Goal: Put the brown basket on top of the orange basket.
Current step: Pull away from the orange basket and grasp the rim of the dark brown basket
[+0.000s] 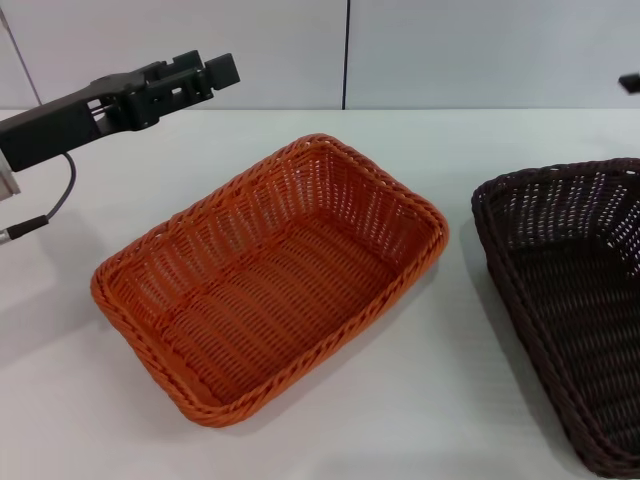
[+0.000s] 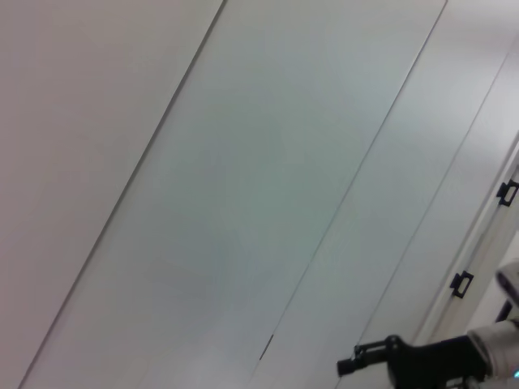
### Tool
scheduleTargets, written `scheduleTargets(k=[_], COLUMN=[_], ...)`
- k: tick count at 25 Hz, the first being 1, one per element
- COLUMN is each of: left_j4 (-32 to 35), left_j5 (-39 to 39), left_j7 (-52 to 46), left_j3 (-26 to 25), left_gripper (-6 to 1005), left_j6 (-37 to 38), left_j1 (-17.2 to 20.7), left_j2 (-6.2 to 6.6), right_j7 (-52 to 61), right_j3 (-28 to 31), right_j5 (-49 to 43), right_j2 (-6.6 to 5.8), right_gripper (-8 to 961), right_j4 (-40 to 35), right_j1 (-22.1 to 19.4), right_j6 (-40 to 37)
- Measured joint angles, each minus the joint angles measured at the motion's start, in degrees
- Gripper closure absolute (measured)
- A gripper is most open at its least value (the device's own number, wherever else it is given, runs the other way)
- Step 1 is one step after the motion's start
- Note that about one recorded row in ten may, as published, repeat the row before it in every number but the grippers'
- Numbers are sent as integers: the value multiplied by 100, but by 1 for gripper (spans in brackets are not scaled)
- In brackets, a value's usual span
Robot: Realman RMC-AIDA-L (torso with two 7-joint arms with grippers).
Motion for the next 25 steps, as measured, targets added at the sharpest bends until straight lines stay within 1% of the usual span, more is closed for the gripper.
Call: scheduleTargets(k=[5,9,10,11,13,18,21,24,25], left_j4=[-6,13,13,-15,-45,-53,-65,-67,-68], left_j5=[-51,-97,-97,-133,-145,-156,-164,-168,-168], left_j7=[7,7,7,7,14,58,64,88,103], left_j3=[57,144,144,146,177,245,245,245,243], left_gripper=[167,167,167,167,167,167,168,168,168], left_j6=[8,-29,-29,-42,-80,-146,-173,-202,-215], left_j1=[-44,-84,-84,-117,-144,-155,-134,-112,-110], left_j2=[-25,-26,-26,-25,-26,-32,-33,-34,-34], right_j7=[-110,-303,-374,-374,-455,-531,-514,-493,-472], right_j3=[-471,-620,-659,-659,-667,-620,-608,-574,-549], right_j5=[-102,-237,-297,-297,-344,-351,-362,-348,-356], right_j2=[115,189,227,227,266,368,441,549,610], right_gripper=[276,276,276,276,276,276,275,275,275], right_j4=[22,41,50,50,52,-172,-508,-947,-1112], right_j1=[-12,-10,-3,-3,-4,-83,-236,-447,-536], right_j6=[24,-19,-31,-31,-87,-664,-1181,-1768,-1974])
